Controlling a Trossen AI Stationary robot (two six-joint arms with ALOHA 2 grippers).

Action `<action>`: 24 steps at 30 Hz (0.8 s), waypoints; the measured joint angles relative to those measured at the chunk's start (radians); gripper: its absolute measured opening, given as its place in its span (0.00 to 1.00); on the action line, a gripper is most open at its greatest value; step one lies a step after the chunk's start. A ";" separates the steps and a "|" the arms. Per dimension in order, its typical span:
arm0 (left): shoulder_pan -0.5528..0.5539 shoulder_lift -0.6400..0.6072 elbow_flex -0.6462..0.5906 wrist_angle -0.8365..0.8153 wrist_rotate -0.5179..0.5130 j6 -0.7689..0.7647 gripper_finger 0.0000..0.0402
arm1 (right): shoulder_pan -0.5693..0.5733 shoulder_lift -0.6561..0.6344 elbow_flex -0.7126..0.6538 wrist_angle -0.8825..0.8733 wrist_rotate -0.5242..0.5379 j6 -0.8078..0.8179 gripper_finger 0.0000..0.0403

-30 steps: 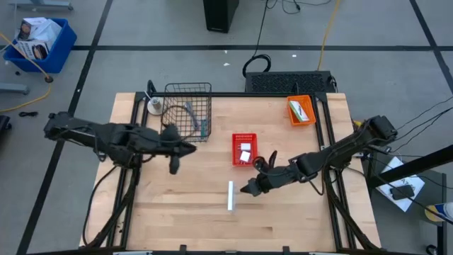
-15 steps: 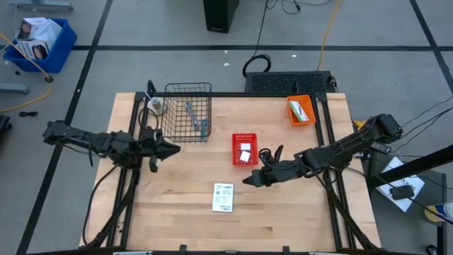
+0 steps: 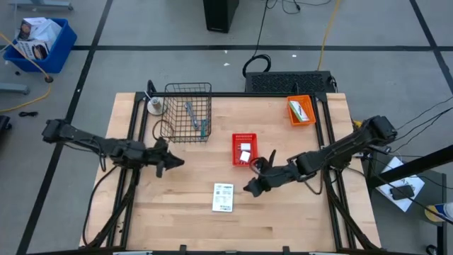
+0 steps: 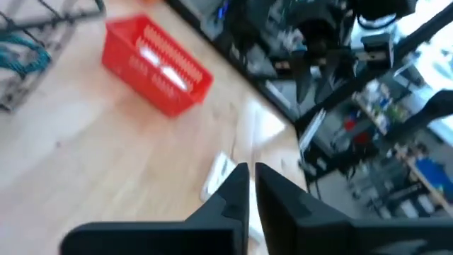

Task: Pick and place items into bin
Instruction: Put the white card reader box into the orange bin

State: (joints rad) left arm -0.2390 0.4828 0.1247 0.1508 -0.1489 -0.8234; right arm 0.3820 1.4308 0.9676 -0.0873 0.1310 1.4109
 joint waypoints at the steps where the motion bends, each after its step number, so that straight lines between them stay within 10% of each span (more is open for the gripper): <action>1: -0.001 0.034 0.018 -0.012 0.014 -0.002 0.05 | -0.002 0.016 0.000 -0.001 -0.003 -0.016 0.26; 11: -0.016 0.591 0.283 -0.053 0.166 0.034 0.01 | -0.001 0.247 -0.002 0.066 0.003 -0.229 0.02; 24: -0.021 1.130 0.606 -0.100 0.340 -0.025 0.00 | 0.005 0.412 -0.001 0.172 -0.017 -0.121 0.00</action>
State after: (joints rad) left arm -0.2596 1.6131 0.7308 0.0509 0.1910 -0.8489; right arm 0.3870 1.8432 0.9665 0.0844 0.1138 1.2902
